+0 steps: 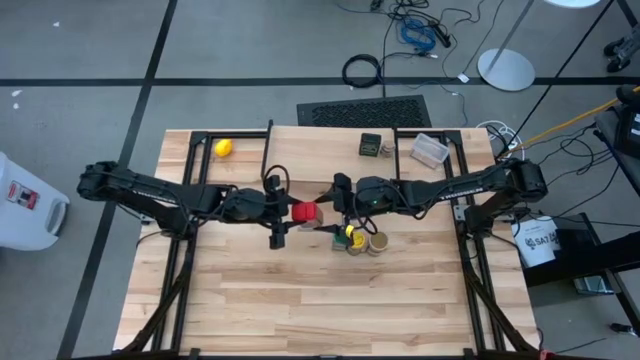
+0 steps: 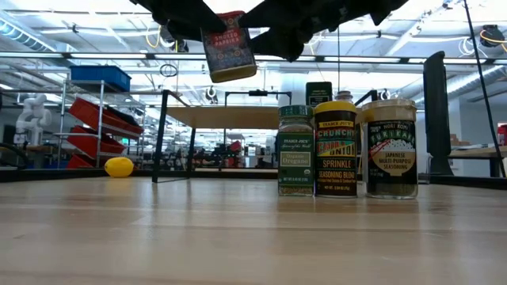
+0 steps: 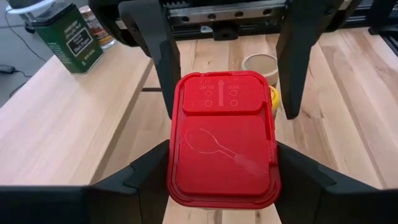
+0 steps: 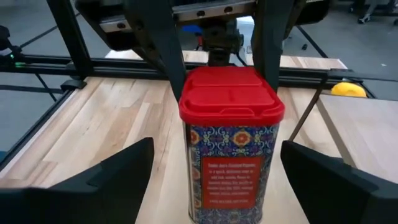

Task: Shelf spices
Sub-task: Put the red seasoning can on the shelf

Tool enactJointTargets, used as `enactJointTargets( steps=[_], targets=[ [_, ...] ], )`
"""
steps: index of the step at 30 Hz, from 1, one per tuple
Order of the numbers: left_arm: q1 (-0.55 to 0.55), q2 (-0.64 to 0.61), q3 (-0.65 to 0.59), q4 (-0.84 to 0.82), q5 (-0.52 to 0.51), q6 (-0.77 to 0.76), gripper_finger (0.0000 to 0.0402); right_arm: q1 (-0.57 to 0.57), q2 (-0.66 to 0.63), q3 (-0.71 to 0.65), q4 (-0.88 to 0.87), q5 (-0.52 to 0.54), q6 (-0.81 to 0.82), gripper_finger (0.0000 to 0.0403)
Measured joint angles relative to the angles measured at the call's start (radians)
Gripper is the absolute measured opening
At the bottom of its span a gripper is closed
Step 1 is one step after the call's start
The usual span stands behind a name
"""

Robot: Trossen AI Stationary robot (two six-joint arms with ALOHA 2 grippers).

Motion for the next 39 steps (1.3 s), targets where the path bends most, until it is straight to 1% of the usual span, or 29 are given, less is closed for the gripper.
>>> enactJointTargets(
  steps=[7, 10, 18, 25, 28, 31, 35, 39],
  targets=[
    [0.000, 0.000, 0.000, 0.014, -0.008, 0.000, 0.0228, 0.000, 0.009, 0.000, 0.014, 0.000, 0.002, 0.0335],
    [0.002, 0.000, 0.000, 0.019, -0.008, -0.006, 0.0228, 0.000, 0.023, 0.000, 0.047, 0.000, 0.003, 0.0325],
    [0.002, 0.000, 0.000, 0.024, -0.008, -0.009, 0.0228, -0.007, 0.045, -0.001, 0.100, 0.001, 0.010, 0.0267],
    [0.002, 0.000, 0.000, 0.014, -0.008, -0.010, 0.0228, -0.008, 0.044, -0.001, 0.101, 0.002, 0.009, 0.0204],
    [0.002, 0.000, 0.000, 0.013, -0.007, -0.013, 0.0232, -0.008, 0.044, -0.001, 0.100, 0.002, 0.006, 0.0186],
    [0.002, 0.000, 0.000, 0.014, -0.009, -0.032, 0.0247, -0.008, 0.044, -0.001, 0.100, 0.002, 0.003, 0.0184],
    [0.002, 0.000, 0.000, 0.018, -0.027, -0.036, 0.0266, -0.008, 0.044, -0.001, 0.093, 0.005, 0.003, 0.0195],
    [-0.001, 0.000, 0.000, 0.031, -0.026, -0.037, 0.0281, -0.010, 0.044, -0.001, 0.090, 0.001, 0.002, 0.0191]
  ],
)
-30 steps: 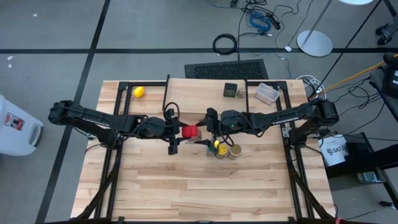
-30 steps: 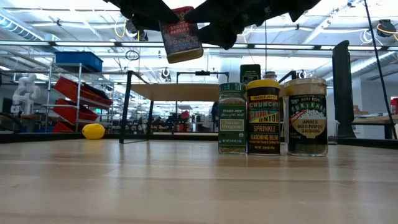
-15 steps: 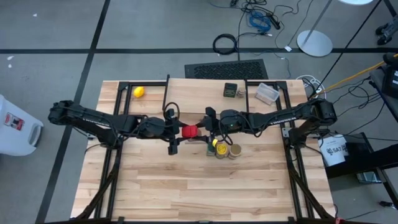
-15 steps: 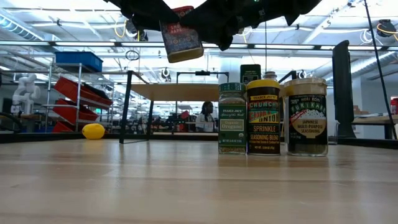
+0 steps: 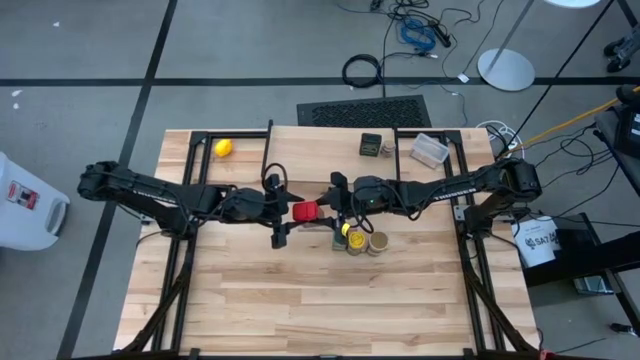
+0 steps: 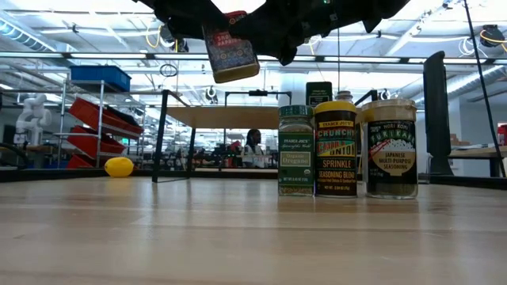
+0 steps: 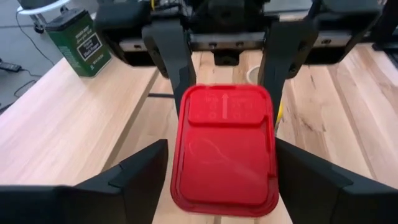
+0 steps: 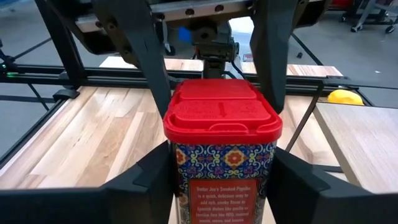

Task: Shelf spices
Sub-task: Put the red seasoning can on the shelf

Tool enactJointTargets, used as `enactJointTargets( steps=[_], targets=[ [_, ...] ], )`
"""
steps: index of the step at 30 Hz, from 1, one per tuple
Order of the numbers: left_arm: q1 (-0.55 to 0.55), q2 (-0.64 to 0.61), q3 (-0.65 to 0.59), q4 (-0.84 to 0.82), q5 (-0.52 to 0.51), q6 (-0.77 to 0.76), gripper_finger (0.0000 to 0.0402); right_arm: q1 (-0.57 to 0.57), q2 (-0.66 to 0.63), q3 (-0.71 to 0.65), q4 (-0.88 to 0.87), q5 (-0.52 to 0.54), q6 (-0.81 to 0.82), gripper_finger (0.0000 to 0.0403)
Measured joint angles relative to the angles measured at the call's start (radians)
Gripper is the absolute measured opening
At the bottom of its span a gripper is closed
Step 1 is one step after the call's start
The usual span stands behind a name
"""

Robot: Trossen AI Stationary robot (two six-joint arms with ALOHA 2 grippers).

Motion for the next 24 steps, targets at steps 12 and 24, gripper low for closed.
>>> enactJointTargets(
  steps=[12, 24],
  targets=[
    [-0.040, -0.032, 0.001, 0.004, -0.091, 0.037, 0.0331, -0.011, -0.012, 0.000, -0.036, 0.000, -0.003, 0.0192],
    [-0.077, -0.137, 0.001, -0.060, -0.144, 0.030, 0.0331, -0.045, -0.095, 0.000, -0.140, -0.002, -0.035, 0.0193]
  ],
)
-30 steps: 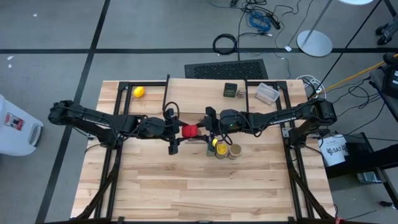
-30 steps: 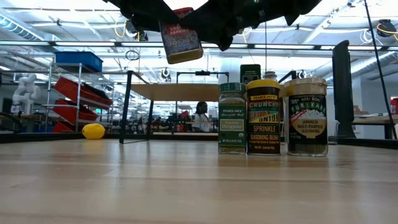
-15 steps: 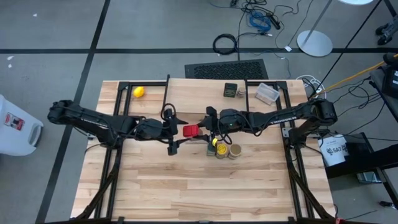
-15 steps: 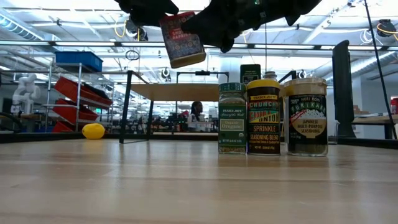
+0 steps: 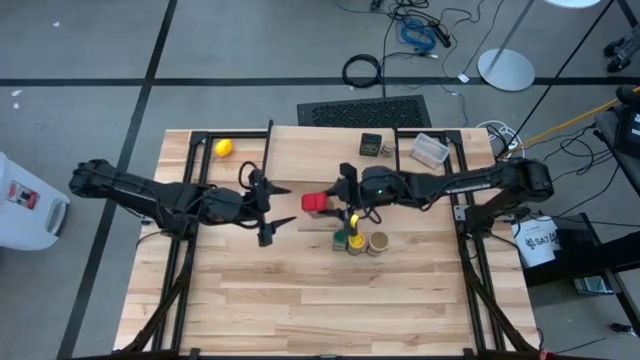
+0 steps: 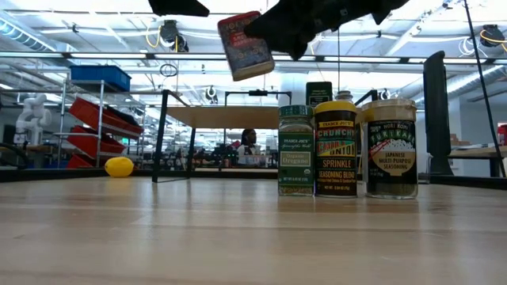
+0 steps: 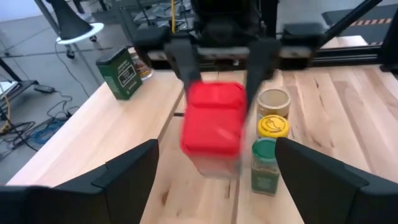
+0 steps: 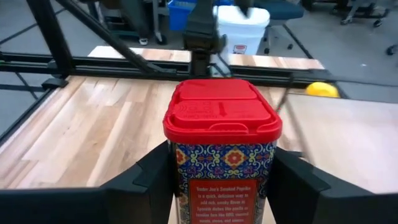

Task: Shelf spices
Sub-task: Put the red seasoning can on the shelf

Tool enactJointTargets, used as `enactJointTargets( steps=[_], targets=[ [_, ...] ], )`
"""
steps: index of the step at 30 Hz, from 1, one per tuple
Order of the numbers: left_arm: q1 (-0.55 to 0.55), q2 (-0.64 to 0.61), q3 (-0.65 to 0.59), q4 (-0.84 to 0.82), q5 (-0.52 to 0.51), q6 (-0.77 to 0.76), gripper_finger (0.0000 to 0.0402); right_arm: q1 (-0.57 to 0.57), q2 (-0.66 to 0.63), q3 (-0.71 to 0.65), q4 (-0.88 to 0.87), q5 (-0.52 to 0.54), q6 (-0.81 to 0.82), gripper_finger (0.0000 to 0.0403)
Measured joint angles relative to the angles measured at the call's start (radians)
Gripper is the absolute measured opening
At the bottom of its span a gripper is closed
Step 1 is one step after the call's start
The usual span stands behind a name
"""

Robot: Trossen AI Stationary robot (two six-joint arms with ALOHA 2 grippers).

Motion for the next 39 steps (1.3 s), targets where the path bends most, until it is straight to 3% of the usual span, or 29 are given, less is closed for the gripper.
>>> enactJointTargets(
  steps=[9, 22, 29, 39],
  targets=[
    [-0.008, -0.021, 0.000, -0.028, -0.005, -0.001, 0.0332, -0.185, -0.100, 0.000, -0.039, -0.036, -0.032, 0.0197],
    [-0.008, -0.020, 0.000, -0.036, -0.006, 0.001, 0.0332, -0.518, -0.102, 0.001, -0.025, -0.357, -0.095, 0.0197],
    [-0.008, -0.020, 0.000, -0.036, -0.006, 0.025, 0.0332, -0.598, -0.102, 0.001, -0.019, -0.438, -0.072, 0.0197],
    [-0.008, -0.020, -0.001, -0.033, -0.006, 0.026, 0.0332, -0.606, -0.058, 0.001, -0.035, -0.447, -0.142, 0.0197]
  ],
)
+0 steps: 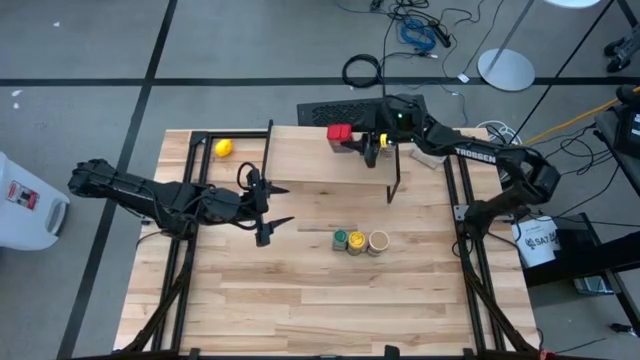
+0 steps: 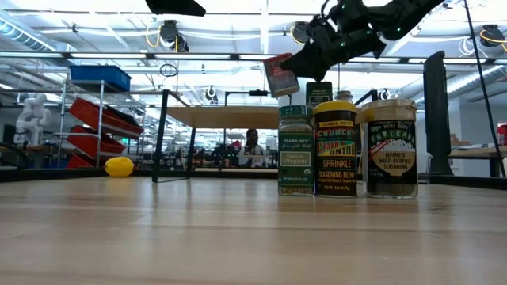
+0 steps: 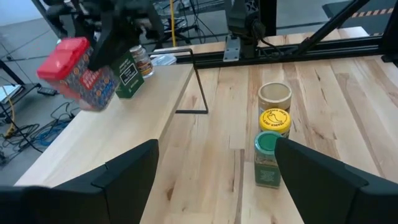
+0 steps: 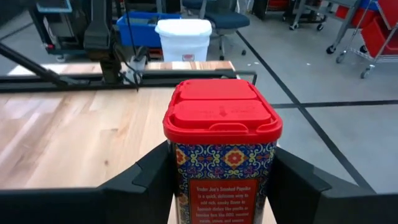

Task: Shelf spices
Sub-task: Put the red seasoning can on the shelf

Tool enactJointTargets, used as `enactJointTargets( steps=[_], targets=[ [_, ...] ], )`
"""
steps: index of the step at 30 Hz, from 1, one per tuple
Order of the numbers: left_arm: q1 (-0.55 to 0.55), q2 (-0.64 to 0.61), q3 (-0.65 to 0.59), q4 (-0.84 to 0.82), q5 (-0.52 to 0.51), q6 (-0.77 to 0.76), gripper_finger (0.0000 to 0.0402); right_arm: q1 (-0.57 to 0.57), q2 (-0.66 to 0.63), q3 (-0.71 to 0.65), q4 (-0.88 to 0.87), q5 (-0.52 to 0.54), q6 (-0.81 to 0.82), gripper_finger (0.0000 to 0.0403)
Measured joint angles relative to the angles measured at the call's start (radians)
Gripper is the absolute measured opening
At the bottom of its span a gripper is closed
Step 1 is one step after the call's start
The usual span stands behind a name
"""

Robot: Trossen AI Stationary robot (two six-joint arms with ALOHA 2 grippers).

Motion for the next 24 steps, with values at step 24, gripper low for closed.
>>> enactJointTargets(
  steps=[24],
  targets=[
    [0.003, 0.000, -0.001, 0.042, -0.111, 0.060, 0.0332, 0.012, 0.048, 0.060, -0.039, 0.009, -0.076, 0.0197]
  ],
)
